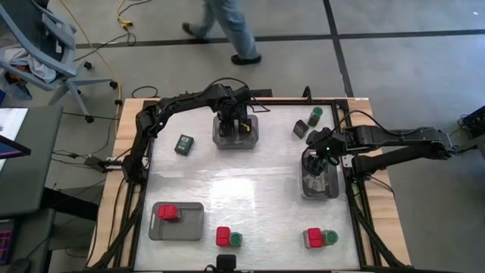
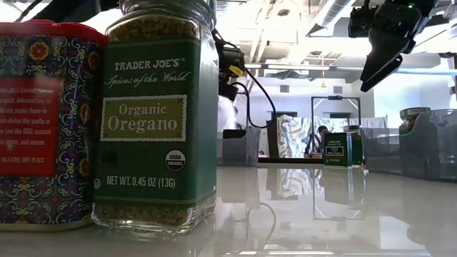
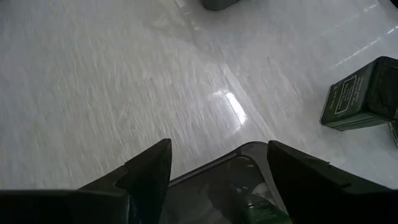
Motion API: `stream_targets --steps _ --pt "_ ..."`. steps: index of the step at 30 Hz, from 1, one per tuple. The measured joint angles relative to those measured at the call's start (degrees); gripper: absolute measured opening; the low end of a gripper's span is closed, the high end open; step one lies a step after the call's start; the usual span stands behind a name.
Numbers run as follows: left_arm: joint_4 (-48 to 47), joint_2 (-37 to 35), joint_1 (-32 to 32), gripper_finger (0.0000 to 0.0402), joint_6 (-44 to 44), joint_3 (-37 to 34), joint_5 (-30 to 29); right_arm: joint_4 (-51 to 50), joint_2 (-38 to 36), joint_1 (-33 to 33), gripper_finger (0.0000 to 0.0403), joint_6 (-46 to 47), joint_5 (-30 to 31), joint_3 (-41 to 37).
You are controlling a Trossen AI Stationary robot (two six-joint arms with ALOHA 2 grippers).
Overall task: Sort spices by type
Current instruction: Put the bottom left black seasoning can into the top black transparent bin, then put the right red seasoning can into the bottom black transparent bin
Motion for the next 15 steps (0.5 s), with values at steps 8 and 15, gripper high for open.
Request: stream_targets --steps 8,15 --pt "0.00 0.00 0.00 0.0195 0.26 0.00 -0.02 -0.04 0.01 0.01 0.0291 0.00 0.00 0.00" --pt "-0.99 -0.02 -0.04 0.0210 -0.25 0.56 -3.45 -0.04 0.01 0.01 0.0291 0.02 0.00 0.00"
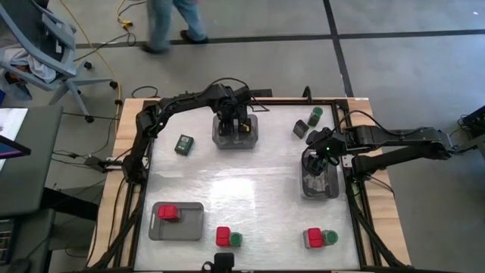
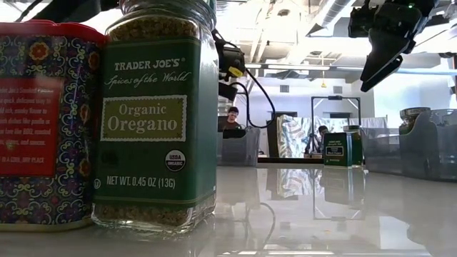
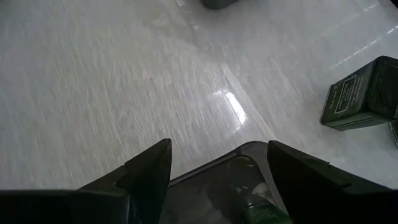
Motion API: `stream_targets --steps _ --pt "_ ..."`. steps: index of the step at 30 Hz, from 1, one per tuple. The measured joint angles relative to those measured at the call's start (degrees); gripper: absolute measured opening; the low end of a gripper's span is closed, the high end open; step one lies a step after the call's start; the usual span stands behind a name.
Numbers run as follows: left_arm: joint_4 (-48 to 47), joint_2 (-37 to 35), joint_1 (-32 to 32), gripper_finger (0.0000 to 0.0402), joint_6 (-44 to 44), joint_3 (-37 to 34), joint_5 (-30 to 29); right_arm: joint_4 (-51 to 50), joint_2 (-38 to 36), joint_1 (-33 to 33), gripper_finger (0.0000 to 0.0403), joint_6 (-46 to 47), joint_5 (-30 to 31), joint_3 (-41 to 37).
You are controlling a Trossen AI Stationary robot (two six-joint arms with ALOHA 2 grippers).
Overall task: Sort spices by type
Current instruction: Put the right red seasoning can into the bottom black transparent bin
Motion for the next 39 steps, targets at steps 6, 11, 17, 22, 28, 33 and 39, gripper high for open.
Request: stream_targets --steps 6,11,17,22,28,33,39 --pt "-4.67 -0.09 -0.02 0.0210 -2.65 5.09 -1.30 -0.02 -0.01 0.01 0.0291 0.02 -0.02 0.00" --pt "-9.99 -0.09 -1.39 0.0210 -6.52 9.98 -0.43 -0.02 -0.01 0.01 0.0291 0.22 -0.02 0.00" --pt "-15.74 -2.46 -4.37 0.0210 -12.33 14.03 7.27 0.02 -0.01 0.01 0.0291 0.22 -0.02 0.00" --pt "-12.06 -11.56 -8.38 0.0210 -17.30 9.25 7.36 0.02 -0.01 0.01 0.0291 0.22 -0.02 0.00" --pt "-3.79 -24.43 -15.49 0.0210 -30.21 -4.16 1.91 -0.04 -0.01 0.05 0.0291 0.22 -0.02 0.00" --pt "-0.72 -31.63 -22.15 0.0210 -44.33 -12.50 0.26 -0.04 -0.01 0.05 0.0291 0.21 -0.02 0.00" --pt "-2.00 -34.60 -28.11 0.0210 -56.38 -15.16 0.26 0.07 -0.01 0.05 0.0291 0.19 -0.02 0.00"
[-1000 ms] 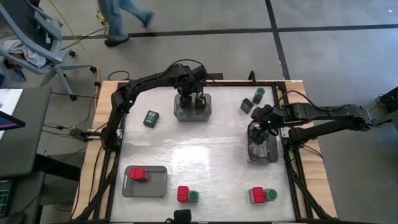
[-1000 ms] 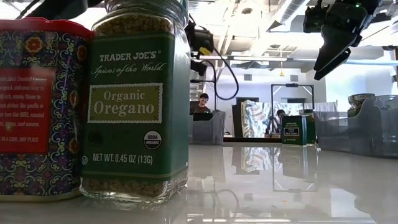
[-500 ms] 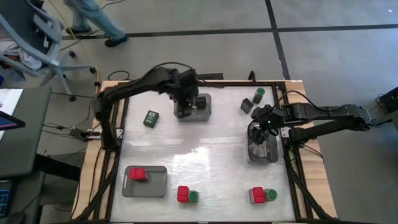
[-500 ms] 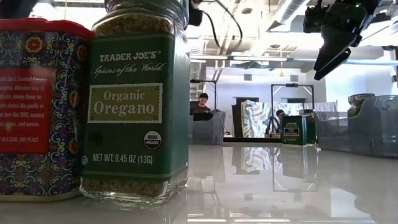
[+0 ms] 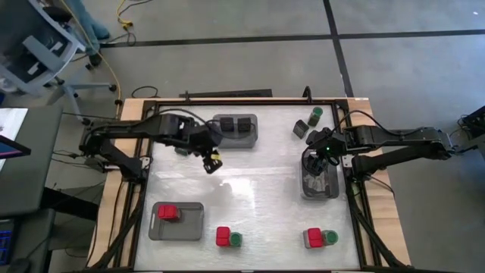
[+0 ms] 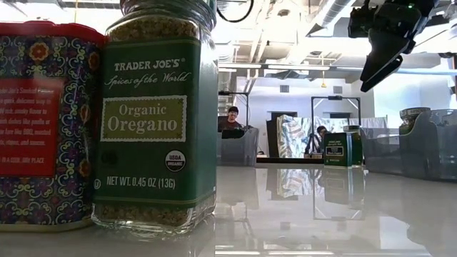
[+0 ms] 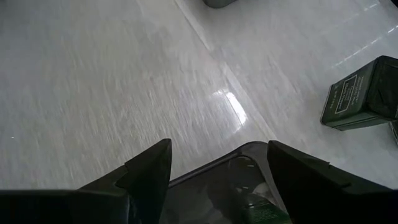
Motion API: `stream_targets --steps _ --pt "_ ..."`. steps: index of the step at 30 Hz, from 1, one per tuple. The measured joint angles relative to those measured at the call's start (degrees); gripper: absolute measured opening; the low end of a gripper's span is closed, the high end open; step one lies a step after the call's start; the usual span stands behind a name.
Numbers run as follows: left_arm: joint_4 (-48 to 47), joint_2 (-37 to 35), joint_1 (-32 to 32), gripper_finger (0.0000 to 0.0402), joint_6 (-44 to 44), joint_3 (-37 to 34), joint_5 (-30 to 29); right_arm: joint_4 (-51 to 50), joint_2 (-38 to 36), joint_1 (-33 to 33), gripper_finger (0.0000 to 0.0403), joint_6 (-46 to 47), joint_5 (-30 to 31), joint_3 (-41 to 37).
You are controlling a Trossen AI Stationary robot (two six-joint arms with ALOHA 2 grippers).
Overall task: Sort spices by type
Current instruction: Put the right red seasoning can into the bottom black transparent bin
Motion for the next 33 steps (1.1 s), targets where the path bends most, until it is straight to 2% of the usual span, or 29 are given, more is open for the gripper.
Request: stream_targets --steps 6,11,15,20,24,29,33 --pt "3.77 0.90 -1.37 0.0210 3.32 -0.02 -0.14 0.02 0.00 0.00 0.0291 -0.01 0.00 0.00" --pt "4.16 1.77 -1.34 0.0217 2.63 -0.04 -0.40 0.27 0.00 0.00 0.0291 -0.01 0.00 0.00" --pt "3.76 1.64 -1.34 0.0248 2.54 -0.07 -0.99 1.04 0.00 0.00 0.0291 -0.01 0.00 0.00" --pt "3.34 1.75 -2.20 0.0316 1.61 -0.07 -6.20 1.55 0.00 0.00 0.0291 0.01 0.00 0.00" --pt "3.41 1.70 -2.25 0.0360 1.13 -0.07 -7.50 1.45 0.00 0.00 0.0291 0.59 0.00 0.00" --pt "3.07 1.73 -2.23 0.0372 1.00 -0.04 -7.48 1.10 0.00 0.01 0.0291 7.16 0.00 0.09" --pt "0.56 1.71 -2.52 0.0373 2.54 -0.11 -7.58 -0.50 0.46 1.53 0.0290 11.94 0.11 3.18"
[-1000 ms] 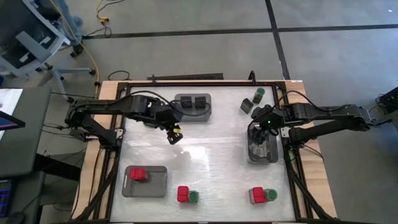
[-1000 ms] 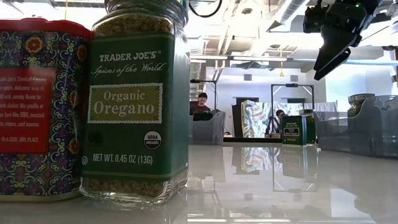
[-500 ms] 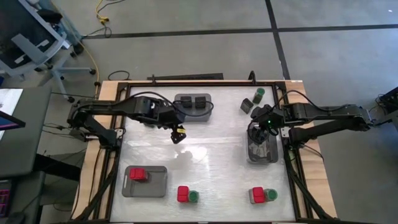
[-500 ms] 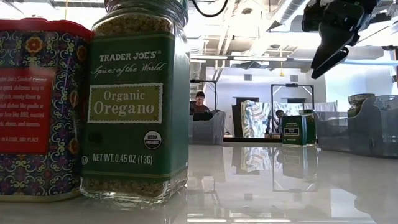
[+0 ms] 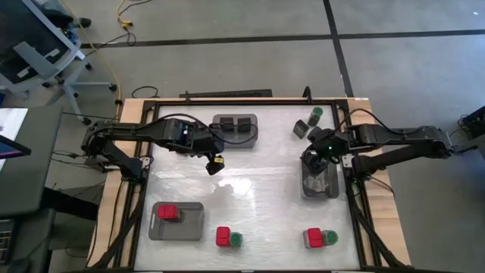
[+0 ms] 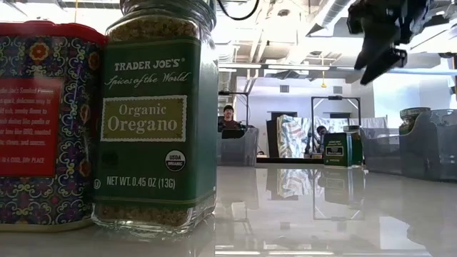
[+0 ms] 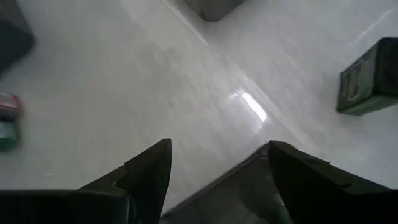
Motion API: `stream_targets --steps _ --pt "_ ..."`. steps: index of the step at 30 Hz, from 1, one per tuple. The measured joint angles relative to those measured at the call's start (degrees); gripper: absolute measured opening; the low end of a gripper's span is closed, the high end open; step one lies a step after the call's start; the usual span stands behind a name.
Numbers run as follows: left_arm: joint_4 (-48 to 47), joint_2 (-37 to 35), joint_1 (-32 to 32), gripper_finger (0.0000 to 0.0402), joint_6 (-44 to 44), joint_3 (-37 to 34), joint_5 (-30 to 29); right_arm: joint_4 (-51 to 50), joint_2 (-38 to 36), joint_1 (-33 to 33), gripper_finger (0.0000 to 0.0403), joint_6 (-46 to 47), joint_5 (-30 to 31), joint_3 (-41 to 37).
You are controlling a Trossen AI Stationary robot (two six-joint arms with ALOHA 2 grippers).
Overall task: Sort spices by type
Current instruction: Put the right red seasoning can into the bottom black transparent bin
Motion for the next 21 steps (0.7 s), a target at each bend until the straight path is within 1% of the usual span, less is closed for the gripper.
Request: stream_targets --steps 3,6,8,11,14,18,21 --pt "1.90 -0.47 -0.82 0.0373 4.34 -3.38 -0.35 -1.12 1.69 2.01 0.0290 1.91 1.66 4.05" --pt "5.39 -2.19 -1.43 0.0373 5.85 -9.47 0.03 -2.86 5.25 4.32 0.0290 2.66 4.26 9.30" --pt "8.60 -4.75 -1.49 0.0373 6.21 -14.34 0.05 -4.79 8.79 5.63 0.0290 4.27 5.36 13.29" --pt "14.20 -9.68 -1.41 0.0373 6.42 -22.09 0.17 -9.04 15.26 7.19 0.0290 6.63 5.83 20.14" --pt "17.99 -16.03 -1.49 0.0373 6.99 -28.96 2.22 -15.66 22.74 8.97 0.0290 9.98 6.03 27.92" --pt "18.77 -24.66 -1.43 0.0373 5.85 -35.78 3.09 -26.45 32.81 11.65 0.0290 17.27 5.99 38.59" --pt "18.78 -30.33 -1.48 0.0373 4.78 -39.26 4.82 -33.46 39.13 13.60 0.0290 25.16 5.32 45.82"
